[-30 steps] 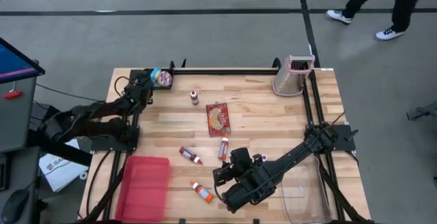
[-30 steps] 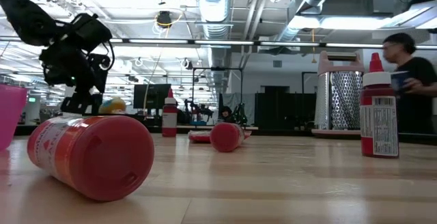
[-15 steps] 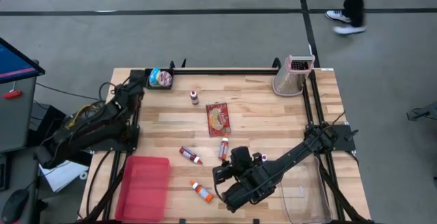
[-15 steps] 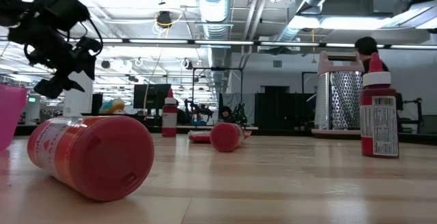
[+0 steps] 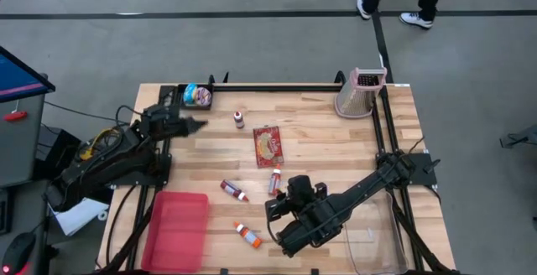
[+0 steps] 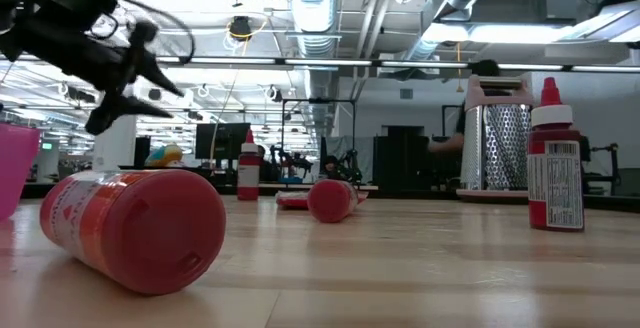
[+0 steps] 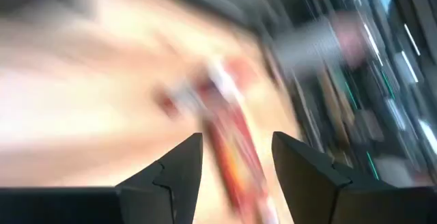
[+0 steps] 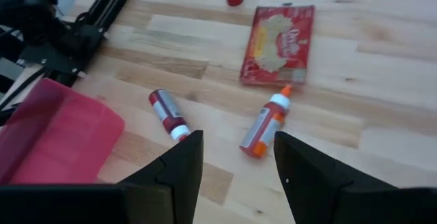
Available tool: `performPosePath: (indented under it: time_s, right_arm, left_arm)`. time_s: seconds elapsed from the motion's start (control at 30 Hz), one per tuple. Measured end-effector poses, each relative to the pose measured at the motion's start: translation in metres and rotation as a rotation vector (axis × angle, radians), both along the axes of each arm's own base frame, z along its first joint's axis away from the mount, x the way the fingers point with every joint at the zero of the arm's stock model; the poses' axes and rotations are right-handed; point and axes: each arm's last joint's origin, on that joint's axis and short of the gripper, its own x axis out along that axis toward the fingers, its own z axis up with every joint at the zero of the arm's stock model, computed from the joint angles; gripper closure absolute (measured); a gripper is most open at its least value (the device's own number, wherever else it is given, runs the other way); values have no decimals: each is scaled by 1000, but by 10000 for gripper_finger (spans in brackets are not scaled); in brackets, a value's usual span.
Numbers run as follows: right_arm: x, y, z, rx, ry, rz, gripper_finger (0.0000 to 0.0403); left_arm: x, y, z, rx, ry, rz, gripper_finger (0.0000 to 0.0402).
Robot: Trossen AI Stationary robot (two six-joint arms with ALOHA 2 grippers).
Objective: Pick & Place Food Item
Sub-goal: Put the red popcorn bag into the pink bin
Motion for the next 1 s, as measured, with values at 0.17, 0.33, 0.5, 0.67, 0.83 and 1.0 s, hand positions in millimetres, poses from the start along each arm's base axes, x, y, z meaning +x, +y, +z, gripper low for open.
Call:
performPosePath:
  time_s: [0.17, 0.33, 0.5, 0.67, 0.83, 1.0]
  right_arm:
    - [-9, -7, 18, 10, 27, 55, 230]
    - [-18, -16, 37, 29, 20, 88, 230]
    - [-27, -22, 54, 11, -38, 83, 230]
    - [-29, -25, 58, -11, -61, 74, 230]
    - [-29, -25, 58, -14, -60, 76, 230]
    - [-29, -25, 58, -14, -60, 76, 230]
  left_arm:
    - [12, -25, 2, -16, -62, -483, 244]
    - [20, -52, 3, -34, -77, -774, 257]
    - [25, -71, 11, 81, -74, -793, 263]
    - [35, -64, 40, 491, -131, -557, 252]
    - [62, -55, 42, 653, 163, -616, 216]
    - [97, -33, 51, 790, 422, -617, 171]
